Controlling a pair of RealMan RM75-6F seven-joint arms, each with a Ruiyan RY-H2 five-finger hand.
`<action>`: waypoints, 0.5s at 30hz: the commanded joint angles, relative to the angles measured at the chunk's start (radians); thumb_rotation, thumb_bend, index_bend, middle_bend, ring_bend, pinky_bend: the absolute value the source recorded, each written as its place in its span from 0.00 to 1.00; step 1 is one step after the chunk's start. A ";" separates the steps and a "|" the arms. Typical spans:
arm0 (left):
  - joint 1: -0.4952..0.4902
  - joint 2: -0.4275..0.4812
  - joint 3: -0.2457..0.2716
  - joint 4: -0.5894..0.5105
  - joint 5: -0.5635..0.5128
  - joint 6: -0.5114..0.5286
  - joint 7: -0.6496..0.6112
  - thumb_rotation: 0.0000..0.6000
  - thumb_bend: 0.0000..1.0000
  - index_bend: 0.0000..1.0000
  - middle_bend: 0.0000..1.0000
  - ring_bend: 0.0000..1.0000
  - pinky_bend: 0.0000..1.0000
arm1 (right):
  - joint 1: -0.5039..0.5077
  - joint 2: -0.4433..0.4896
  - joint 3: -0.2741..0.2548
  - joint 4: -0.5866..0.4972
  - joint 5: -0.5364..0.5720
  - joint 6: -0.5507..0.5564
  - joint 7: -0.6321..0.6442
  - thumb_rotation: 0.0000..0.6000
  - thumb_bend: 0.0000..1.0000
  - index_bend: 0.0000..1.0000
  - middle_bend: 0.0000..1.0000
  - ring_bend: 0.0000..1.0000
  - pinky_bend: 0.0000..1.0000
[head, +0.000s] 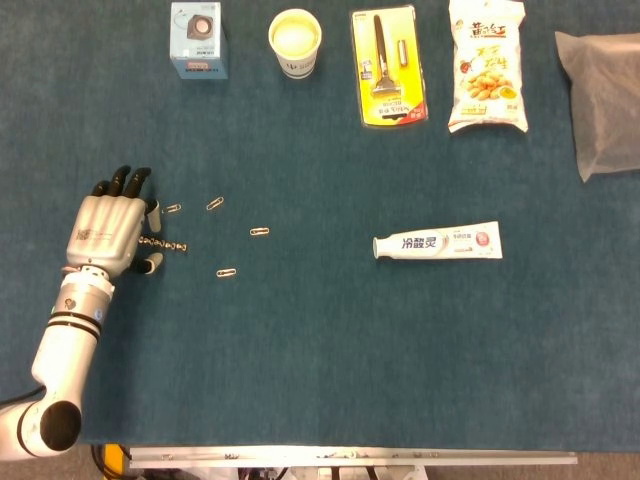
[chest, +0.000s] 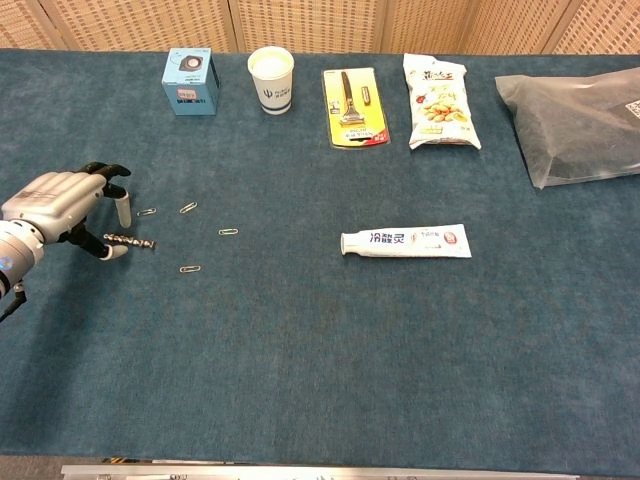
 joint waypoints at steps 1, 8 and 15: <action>-0.009 0.002 -0.001 0.006 -0.017 -0.011 0.009 1.00 0.20 0.48 0.10 0.00 0.16 | 0.000 0.000 0.000 0.001 0.000 0.000 0.001 1.00 0.33 0.25 0.17 0.14 0.33; -0.023 -0.001 0.001 0.028 -0.050 -0.036 0.013 1.00 0.21 0.48 0.10 0.00 0.16 | 0.001 0.001 0.001 0.001 0.002 -0.002 0.004 1.00 0.33 0.25 0.17 0.14 0.33; -0.032 0.001 0.006 0.030 -0.060 -0.039 0.019 1.00 0.34 0.48 0.10 0.00 0.16 | 0.001 0.001 0.001 0.000 0.003 -0.004 0.003 1.00 0.33 0.25 0.17 0.14 0.33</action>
